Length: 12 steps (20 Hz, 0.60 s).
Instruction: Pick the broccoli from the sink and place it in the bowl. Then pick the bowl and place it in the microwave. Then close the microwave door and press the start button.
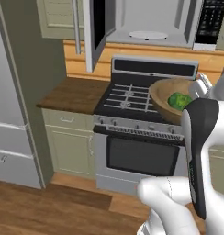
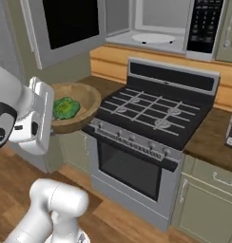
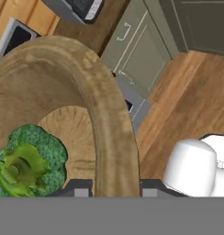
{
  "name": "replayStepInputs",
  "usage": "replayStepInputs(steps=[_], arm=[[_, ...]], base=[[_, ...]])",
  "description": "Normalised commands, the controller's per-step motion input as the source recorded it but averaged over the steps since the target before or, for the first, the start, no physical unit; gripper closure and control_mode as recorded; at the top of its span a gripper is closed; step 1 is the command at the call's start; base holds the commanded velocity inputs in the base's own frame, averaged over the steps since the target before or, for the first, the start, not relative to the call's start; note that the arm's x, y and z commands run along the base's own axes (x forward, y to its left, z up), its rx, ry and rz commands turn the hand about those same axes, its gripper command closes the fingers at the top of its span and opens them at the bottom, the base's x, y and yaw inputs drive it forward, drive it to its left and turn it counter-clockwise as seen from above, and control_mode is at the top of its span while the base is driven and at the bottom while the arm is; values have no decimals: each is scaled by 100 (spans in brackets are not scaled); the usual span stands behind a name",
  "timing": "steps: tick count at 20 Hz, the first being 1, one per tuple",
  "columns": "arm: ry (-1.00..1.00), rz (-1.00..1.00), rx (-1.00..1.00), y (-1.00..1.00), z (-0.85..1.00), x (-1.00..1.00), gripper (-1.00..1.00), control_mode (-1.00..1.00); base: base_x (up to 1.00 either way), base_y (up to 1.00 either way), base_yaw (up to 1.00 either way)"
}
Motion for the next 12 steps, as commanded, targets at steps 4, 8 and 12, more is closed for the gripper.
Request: replayStepInputs(steps=[4, 8, 12], arm=[[0, 0, 0, 0, 0, 0, 100, 100], [0, 0, 0, 0, 0, 0, 100, 100], [0, 0, 0, 0, 0, 0, 100, 100]], base=[[99, -32, 19], [78, -45, 23], [60, -26, 26]])
